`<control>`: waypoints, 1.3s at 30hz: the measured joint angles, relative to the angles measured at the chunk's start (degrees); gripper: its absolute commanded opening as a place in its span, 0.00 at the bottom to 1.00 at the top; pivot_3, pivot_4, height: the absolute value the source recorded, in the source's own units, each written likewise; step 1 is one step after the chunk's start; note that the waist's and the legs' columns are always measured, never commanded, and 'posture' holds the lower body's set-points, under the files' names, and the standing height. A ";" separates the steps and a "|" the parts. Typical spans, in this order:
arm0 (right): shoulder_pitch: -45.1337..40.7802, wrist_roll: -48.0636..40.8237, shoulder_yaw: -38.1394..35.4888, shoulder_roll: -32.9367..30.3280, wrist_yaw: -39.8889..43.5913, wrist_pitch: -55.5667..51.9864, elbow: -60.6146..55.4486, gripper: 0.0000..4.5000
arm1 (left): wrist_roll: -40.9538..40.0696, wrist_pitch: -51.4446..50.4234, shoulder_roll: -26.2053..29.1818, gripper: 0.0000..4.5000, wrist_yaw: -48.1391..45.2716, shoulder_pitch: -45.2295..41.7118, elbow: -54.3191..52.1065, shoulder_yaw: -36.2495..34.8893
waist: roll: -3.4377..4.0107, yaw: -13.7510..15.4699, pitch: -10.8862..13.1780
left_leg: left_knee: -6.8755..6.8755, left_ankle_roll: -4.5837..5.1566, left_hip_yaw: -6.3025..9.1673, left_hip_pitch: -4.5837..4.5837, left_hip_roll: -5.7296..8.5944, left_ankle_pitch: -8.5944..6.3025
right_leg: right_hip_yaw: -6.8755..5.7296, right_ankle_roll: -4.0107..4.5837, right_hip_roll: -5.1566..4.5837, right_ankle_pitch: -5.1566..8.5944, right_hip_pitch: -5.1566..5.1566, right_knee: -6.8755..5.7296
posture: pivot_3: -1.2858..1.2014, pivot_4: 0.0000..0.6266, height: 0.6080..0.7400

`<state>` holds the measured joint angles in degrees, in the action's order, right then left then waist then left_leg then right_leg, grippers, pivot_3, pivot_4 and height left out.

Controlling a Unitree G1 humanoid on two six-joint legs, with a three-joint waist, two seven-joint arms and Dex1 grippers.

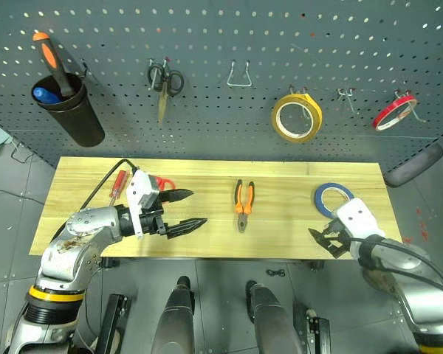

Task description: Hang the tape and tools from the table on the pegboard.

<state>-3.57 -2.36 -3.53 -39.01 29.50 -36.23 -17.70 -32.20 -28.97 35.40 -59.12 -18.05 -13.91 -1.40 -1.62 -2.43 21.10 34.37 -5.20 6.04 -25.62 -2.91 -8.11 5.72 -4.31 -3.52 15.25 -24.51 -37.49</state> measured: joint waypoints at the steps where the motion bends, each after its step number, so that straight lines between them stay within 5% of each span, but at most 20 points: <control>1: -1.30 0.52 1.05 -0.21 0.28 0.82 2.49 1.00 | -0.33 0.00 -0.68 0.99 -0.32 -0.62 0.01 0.46 | -0.01 -0.16 0.02 | -0.01 0.04 0.00 0.00 0.00 -0.02 | 0.00 0.04 0.00 0.02 -0.01 -0.04 | 0.52 0.65 1.00; 9: -12.77 3.87 6.14 0.43 0.80 6.80 21.94 1.00 | -1.56 1.37 -1.96 0.99 -4.15 -2.06 0.35 1.92 | -0.01 -0.19 0.11 | 0.01 0.06 0.00 0.03 0.01 -0.03 | 0.00 0.05 0.01 0.04 -0.01 -0.10 | 0.52 0.64 1.00; 23: -32.95 2.01 4.13 6.05 0.43 10.02 56.13 1.00 | -5.91 -1.18 -4.34 0.99 0.92 -4.58 -0.51 -0.05 | -0.09 -0.13 0.33 | 0.03 0.06 0.01 0.05 0.02 -0.03 | -0.01 0.17 0.01 -0.04 0.04 -0.14 | 0.53 0.66 1.00; 35: -35.48 1.49 3.07 7.21 0.82 10.74 61.07 0.13 | -7.84 -2.55 -3.58 1.00 1.99 -3.82 -2.83 -0.24 | -0.10 -0.07 0.33 | 0.05 0.06 0.01 0.11 0.02 -0.03 | -0.01 0.13 0.01 -0.02 0.13 -0.14 | 0.53 0.65 1.00; 39: -31.10 0.99 2.07 6.98 0.16 9.21 55.07 0.10 | -9.96 -4.54 -4.40 1.00 3.94 -4.47 -3.12 -0.76 | -0.10 0.28 0.33 | 0.05 0.06 0.03 0.08 0.04 -0.03 | -0.03 0.13 0.00 -0.02 0.14 -0.14 | 0.53 0.64 1.00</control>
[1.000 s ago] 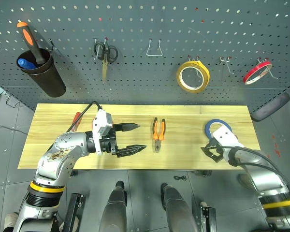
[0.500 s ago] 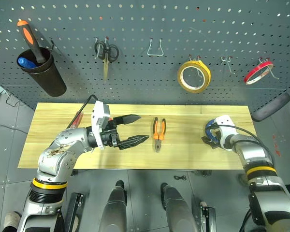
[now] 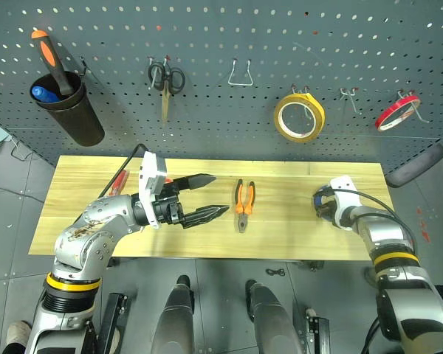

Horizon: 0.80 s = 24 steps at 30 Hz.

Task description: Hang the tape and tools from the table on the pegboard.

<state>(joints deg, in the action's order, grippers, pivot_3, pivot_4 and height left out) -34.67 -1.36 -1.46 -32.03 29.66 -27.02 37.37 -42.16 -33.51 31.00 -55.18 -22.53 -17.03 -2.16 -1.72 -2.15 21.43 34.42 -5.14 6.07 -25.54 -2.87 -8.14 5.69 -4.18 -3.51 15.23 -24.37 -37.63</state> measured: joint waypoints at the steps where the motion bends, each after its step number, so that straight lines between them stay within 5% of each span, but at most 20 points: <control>1: 2.04 -0.11 -0.39 -0.08 -0.13 -0.86 -2.93 0.10 | -0.37 -0.25 -0.13 1.00 0.27 -0.08 -0.23 -0.02 | 0.00 0.15 0.00 | 0.00 0.00 0.01 0.00 0.00 0.00 | -0.01 0.00 0.00 0.00 0.01 0.00 | 0.53 0.63 1.00; 7: 25.81 4.12 -1.71 -2.54 -4.99 -2.73 -40.74 0.10 | -2.64 -2.84 -1.48 1.00 3.33 -1.97 -1.48 -0.59 | 0.21 0.70 0.08 | 0.04 0.01 0.04 -0.15 0.03 -0.01 | -0.01 -0.19 -0.01 0.12 -0.15 -0.06 | 0.51 0.62 1.00; 11: 33.25 11.50 -2.92 -4.62 -9.65 1.80 -63.23 0.10 | -7.56 -7.68 -3.32 1.00 6.46 -6.48 -1.79 -0.68 | 0.20 -0.68 0.09 | 0.33 -0.08 0.03 -0.18 0.03 0.03 | 0.02 -0.29 -0.01 0.07 -0.13 -0.14 | 0.50 0.60 1.00; 15: 31.02 15.73 -3.71 -5.19 -11.52 4.12 -70.74 0.10 | -11.22 -11.06 -3.67 1.00 8.80 -10.16 -1.74 -1.65 | 0.17 -1.27 0.10 | 0.36 -0.19 0.03 -0.10 0.03 0.11 | 0.03 -0.28 0.01 0.01 -0.06 -0.16 | 0.50 0.61 1.00; 24: 14.00 14.48 -2.13 -5.69 -8.87 10.34 -63.02 0.10 | -10.78 -11.17 -5.38 1.00 13.82 -15.83 4.11 -3.90 | 0.18 -1.57 0.09 | 0.30 -0.03 0.03 -0.27 0.04 0.04 | 0.01 0.08 0.00 -0.23 -0.06 -0.02 | 0.51 0.58 1.00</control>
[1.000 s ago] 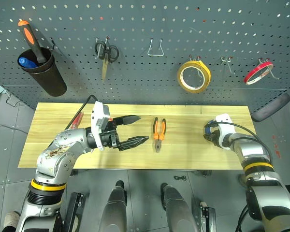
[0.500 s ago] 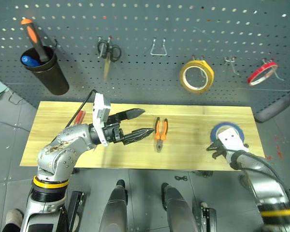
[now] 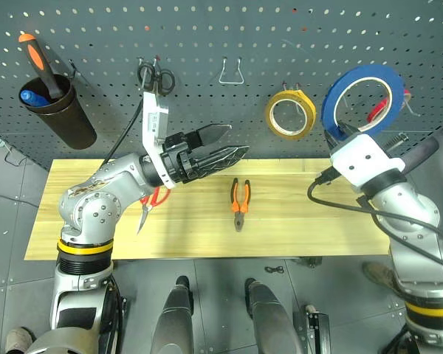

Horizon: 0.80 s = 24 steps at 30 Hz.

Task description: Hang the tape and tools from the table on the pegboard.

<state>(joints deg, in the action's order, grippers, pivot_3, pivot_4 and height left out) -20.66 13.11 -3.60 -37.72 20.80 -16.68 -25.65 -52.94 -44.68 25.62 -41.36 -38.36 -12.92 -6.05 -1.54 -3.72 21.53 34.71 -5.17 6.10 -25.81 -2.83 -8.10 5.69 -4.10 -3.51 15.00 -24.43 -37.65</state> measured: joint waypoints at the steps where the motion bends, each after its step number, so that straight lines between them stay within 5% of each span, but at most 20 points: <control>1: -0.47 -0.84 0.03 0.17 0.47 0.31 1.63 0.10 | 0.19 0.19 -0.01 1.00 0.16 0.40 0.11 0.00 | 0.00 0.09 0.00 | 0.00 0.02 0.00 -0.04 0.00 -0.01 | 0.00 0.04 -0.01 -0.03 -0.01 0.03 | 0.51 0.57 1.00; 11: -4.01 -6.24 -0.57 2.32 2.84 -0.53 10.92 0.10 | -0.09 0.25 -0.12 1.00 1.53 1.83 -2.43 -0.11 | 0.00 1.17 0.00 | 0.10 -0.01 0.01 -0.15 0.00 0.01 | -0.07 0.10 -0.03 -0.06 -0.08 -0.05 | 0.52 0.56 1.00; 13: -4.00 -7.58 -1.26 3.04 2.84 -1.73 12.01 0.33 | -0.18 0.21 -0.11 1.00 1.78 2.38 -2.65 -0.12 | 0.00 1.18 0.00 | 0.09 0.00 0.01 -0.15 0.00 0.00 | -0.07 0.10 -0.03 -0.07 -0.08 -0.04 | 0.52 0.56 1.00; 21: -3.18 -10.83 -2.45 3.61 2.93 -4.30 12.16 0.92 | -0.45 0.12 -0.12 1.00 2.38 2.52 -3.55 -0.13 | 0.00 1.20 0.00 | 0.10 0.00 0.01 -0.15 0.00 0.01 | -0.08 0.11 -0.02 -0.07 -0.08 -0.07 | 0.52 0.57 1.00; 24: 1.72 -11.77 -3.83 3.14 3.94 -4.58 9.48 0.99 | -0.43 0.13 0.04 1.00 2.42 2.90 -3.86 -0.20 | 0.00 1.48 0.00 | 0.09 0.01 0.03 -0.16 0.00 0.00 | -0.11 0.10 -0.03 -0.06 -0.05 -0.05 | 0.52 0.58 1.00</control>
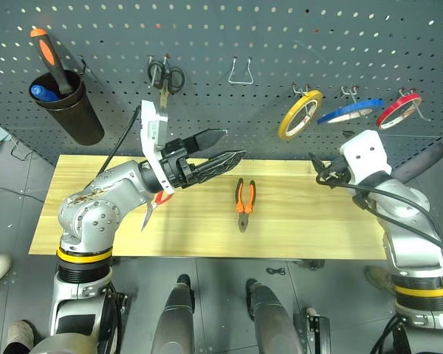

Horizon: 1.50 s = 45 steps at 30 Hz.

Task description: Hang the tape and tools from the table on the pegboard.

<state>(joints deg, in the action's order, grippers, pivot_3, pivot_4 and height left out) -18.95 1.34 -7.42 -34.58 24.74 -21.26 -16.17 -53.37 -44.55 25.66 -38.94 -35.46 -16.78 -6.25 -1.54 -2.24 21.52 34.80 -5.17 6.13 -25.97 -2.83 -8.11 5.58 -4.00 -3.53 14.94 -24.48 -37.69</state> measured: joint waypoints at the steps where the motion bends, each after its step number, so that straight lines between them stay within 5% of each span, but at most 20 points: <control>1: 2.41 -0.30 -0.32 -0.46 0.54 0.10 -0.95 0.99 | 0.09 0.03 0.21 1.00 -0.05 0.34 -0.14 0.01 | 0.00 0.11 0.00 | 0.00 0.00 0.00 -0.02 0.00 0.00 | -0.01 0.00 -0.01 0.00 0.00 0.02 | 0.52 0.58 1.00; 4: 12.12 -2.39 -0.72 -1.06 3.90 -1.08 -5.10 0.99 | 2.10 0.90 4.41 1.00 -2.51 6.28 -2.80 0.31 | 0.01 -0.03 -0.01 | -0.03 0.06 -0.01 0.00 0.00 -0.04 | 0.03 0.00 -0.02 0.00 0.00 0.02 | 0.53 0.60 1.00; 8: 9.87 -5.57 2.99 -0.17 6.22 -15.50 -6.49 0.99 | 6.87 3.73 9.79 1.00 -6.25 16.11 -4.28 0.89 | -0.05 -1.31 0.03 | -0.01 -0.06 -0.04 0.31 -0.08 0.05 | 0.13 -0.08 0.09 0.07 -0.02 -0.33 | 0.53 0.62 1.00; 15: -7.33 -10.64 7.38 19.72 -2.51 -48.29 -4.19 0.99 | 9.23 5.87 14.58 1.00 -9.15 31.05 -5.20 -4.35 | -0.11 -1.10 0.07 | -0.31 0.15 -0.05 0.31 -0.17 0.39 | 0.16 -0.12 0.16 0.20 -0.21 -0.41 | 0.54 0.65 1.00; 19: -14.61 -8.98 5.45 30.10 -11.48 -54.70 4.95 0.99 | 8.15 4.98 15.01 1.00 -7.29 34.95 -6.61 -9.32 | -0.11 0.25 0.07 | -0.29 0.15 -0.05 -0.36 -0.16 0.40 | 0.06 0.17 0.11 0.00 -0.78 -0.40 | 0.55 0.65 1.00; 26: -21.50 -4.86 0.67 39.73 -24.87 -49.70 21.35 0.99 | 5.98 3.08 14.99 1.00 -3.36 39.80 -10.06 -14.20 | -0.11 1.38 0.07 | -0.52 0.15 -0.05 -0.38 -0.16 0.40 | -0.02 0.30 0.09 -0.04 -0.86 -0.34 | 0.56 0.65 1.00; 42: -36.18 -3.95 -1.98 39.76 -33.70 -26.42 54.18 0.99 | 1.51 0.53 15.01 1.00 0.69 41.88 -13.71 -16.64 | -0.11 1.15 0.07 | -0.57 0.15 -0.06 -0.37 -0.18 0.40 | -0.01 0.33 0.11 -0.05 -0.88 -0.34 | 0.57 0.63 1.00; 45: -37.34 -4.86 -2.76 39.76 -33.71 -24.98 56.87 0.81 | 1.13 0.35 15.01 1.00 1.48 40.64 -13.69 -16.84 | -0.11 1.22 0.07 | -0.58 0.15 -0.06 -0.37 -0.17 0.40 | -0.02 0.33 0.11 -0.05 -0.88 -0.33 | 0.57 0.63 1.00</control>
<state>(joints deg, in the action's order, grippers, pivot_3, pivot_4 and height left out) -56.29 -3.52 -10.18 5.18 -8.96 -46.24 40.69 -52.24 -44.20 40.66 -37.46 5.18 -30.47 -23.09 -1.65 -1.02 21.59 34.23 -5.02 6.07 -26.34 -3.00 -7.70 5.56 -3.68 -3.42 14.89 -25.36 -38.02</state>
